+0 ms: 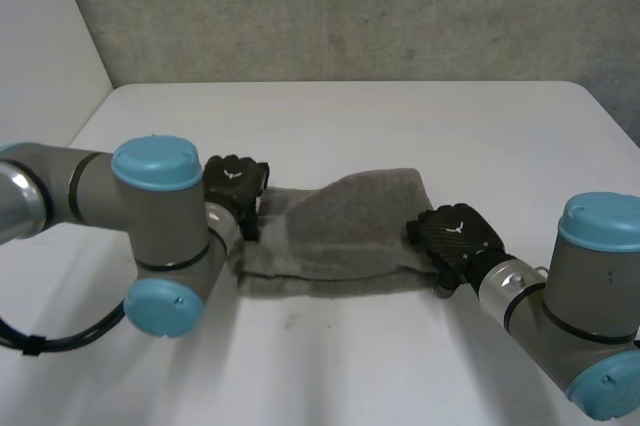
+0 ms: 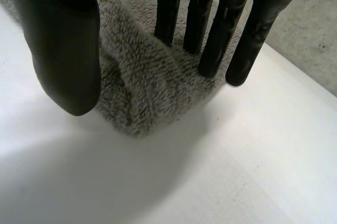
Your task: Fold the towel.
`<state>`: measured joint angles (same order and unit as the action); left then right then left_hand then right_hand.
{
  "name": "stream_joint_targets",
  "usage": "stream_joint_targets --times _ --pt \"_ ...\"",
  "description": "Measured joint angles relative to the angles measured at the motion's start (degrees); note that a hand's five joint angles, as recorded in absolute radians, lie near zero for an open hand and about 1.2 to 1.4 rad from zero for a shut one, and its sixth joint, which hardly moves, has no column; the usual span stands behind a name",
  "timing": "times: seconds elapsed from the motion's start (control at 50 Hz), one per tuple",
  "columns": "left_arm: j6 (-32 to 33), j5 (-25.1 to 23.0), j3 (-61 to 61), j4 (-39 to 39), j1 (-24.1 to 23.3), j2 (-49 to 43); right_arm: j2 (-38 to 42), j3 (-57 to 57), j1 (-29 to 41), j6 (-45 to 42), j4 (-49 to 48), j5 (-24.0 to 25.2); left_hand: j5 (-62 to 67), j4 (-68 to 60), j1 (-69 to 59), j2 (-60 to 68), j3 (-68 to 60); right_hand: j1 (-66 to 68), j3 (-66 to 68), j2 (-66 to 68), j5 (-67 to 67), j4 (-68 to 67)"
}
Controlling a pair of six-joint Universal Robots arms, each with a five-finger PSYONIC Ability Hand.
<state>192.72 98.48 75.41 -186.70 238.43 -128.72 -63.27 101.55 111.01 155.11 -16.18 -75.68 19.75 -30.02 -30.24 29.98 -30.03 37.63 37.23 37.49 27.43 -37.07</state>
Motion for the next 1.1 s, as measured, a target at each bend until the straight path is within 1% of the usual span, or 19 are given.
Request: stream_joint_targets --times 0.06,0.08,0.1,0.14,0.22,0.34,0.38,0.44,0.46,0.58,0.66,0.76,0.86,0.9,0.96,0.98,1.0,1.04,1.1 --pt "0.0 -0.3 2.9 -0.3 0.0 1.4 -0.2 0.1 0.0 0.2 -0.7 0.0 -0.4 0.4 0.4 -0.4 0.4 6.5 6.9 6.3 6.8 -7.0" --pt "0.0 -0.4 4.2 -0.6 0.0 1.8 -0.2 0.2 0.0 0.2 -1.1 0.0 -0.6 0.6 0.6 -0.6 0.6 10.6 11.0 10.3 10.6 -11.1" --pt "0.0 -0.4 5.2 -0.8 0.0 2.2 -0.1 0.2 0.0 0.2 -1.3 0.0 -0.7 0.6 0.7 -0.7 0.6 11.6 11.7 10.9 11.5 -11.8" --pt "0.0 -0.5 6.9 -1.5 0.0 2.6 0.2 0.0 -0.1 0.2 -1.9 0.0 -0.8 0.8 0.7 -0.8 0.8 18.5 18.6 17.7 18.4 -18.8" --pt "0.1 -0.5 8.5 -2.8 0.0 2.9 1.1 -0.4 -0.1 0.0 -2.6 0.0 -0.8 0.8 0.8 -0.8 0.8 21.6 21.8 21.2 21.9 -22.4" --pt "0.0 -0.4 8.2 -3.9 0.1 3.2 2.7 -1.4 -0.6 -0.3 -2.8 -0.2 -0.8 0.8 0.8 -0.9 0.8 22.4 22.6 22.0 22.5 -22.8" --pt "0.0 -0.4 7.7 -4.0 0.0 3.5 2.8 -1.5 -0.7 -0.3 -2.7 -0.2 -0.8 0.8 0.8 -0.9 0.8 25.4 25.8 25.2 26.0 -26.5" --pt "0.0 -0.4 6.7 -4.0 -0.1 3.8 2.6 -1.4 -0.8 -0.4 -2.6 -0.3 -0.9 0.8 0.8 -0.9 0.8 34.6 36.3 35.7 36.6 -37.0" --pt "0.0 -0.4 6.3 -4.0 -0.2 3.9 2.3 -1.3 -0.9 -0.4 -2.6 -0.4 -0.9 0.9 0.8 -0.9 0.8 35.8 38.3 36.2 38.1 -39.0" --pt "-0.1 -0.2 4.5 -3.8 -0.7 4.2 -0.5 0.0 -2.1 -0.5 -2.2 -1.3 -3.2 3.2 3.3 -3.2 3.3 36.1 38.6 36.2 38.4 -39.6" --pt "-0.1 -0.1 4.0 -3.5 -1.1 4.7 -2.7 1.5 -4.5 -1.8 -1.8 -1.6 -6.1 6.2 6.1 -6.1 6.1 36.4 38.6 36.2 38.5 -39.6" --pt "-0.1 0.0 4.5 -3.0 -1.1 6.9 -5.2 3.2 -9.3 -8.8 0.0 -1.5 -8.3 8.3 8.3 -8.4 8.4 36.7 38.6 36.2 38.4 -39.6" --pt "0.0 -0.1 5.5 -2.7 -0.2 9.9 -6.1 1.7 -10.8 -15.8 1.8 -1.6 -9.1 9.0 8.8 -9.1 9.1 36.8 38.6 36.2 38.4 -39.6" --pt "0.0 -0.1 5.9 -2.6 0.5 11.2 -6.1 0.0 -9.9 -17.7 2.3 -1.7 -9.2 9.1 9.2 -9.2 9.2 36.9 38.6 36.2 38.4 -39.6" --pt "0.0 -0.1 6.3 -2.5 1.8 13.2 -5.6 -4.2 -5.2 -18.0 2.8 -1.8 -9.4 9.3 9.3 -9.4 9.4 37.4 38.6 36.7 38.6 -39.6" --pt "-0.1 -0.1 6.4 -2.4 2.3 13.8 -5.0 -6.3 -2.2 -17.4 2.9 -1.8 -9.4 9.3 9.3 -9.4 9.4 37.5 38.6 36.7 38.8 -39.6" --pt "-0.1 -0.1 6.5 -2.4 2.5 14.1 -4.7 -7.2 -1.0 -17.2 2.9 -1.8 -9.4 9.3 9.3 -9.4 9.4 37.5 38.6 36.7 38.9 -39.6" --pt "-0.1 0.0 6.6 -2.4 3.2 14.9 -2.7 -11.3 5.5 -15.8 3.1 -1.7 -9.5 9.3 9.3 -9.4 9.4 37.5 38.6 36.7 39.0 -39.6" --pt "-0.3 0.0 6.8 -2.4 3.8 15.5 0.5 -15.2 13.3 -14.7 3.6 -1.6 -9.6 9.5 9.4 -9.6 9.7 37.5 38.6 36.7 39.0 -39.6"
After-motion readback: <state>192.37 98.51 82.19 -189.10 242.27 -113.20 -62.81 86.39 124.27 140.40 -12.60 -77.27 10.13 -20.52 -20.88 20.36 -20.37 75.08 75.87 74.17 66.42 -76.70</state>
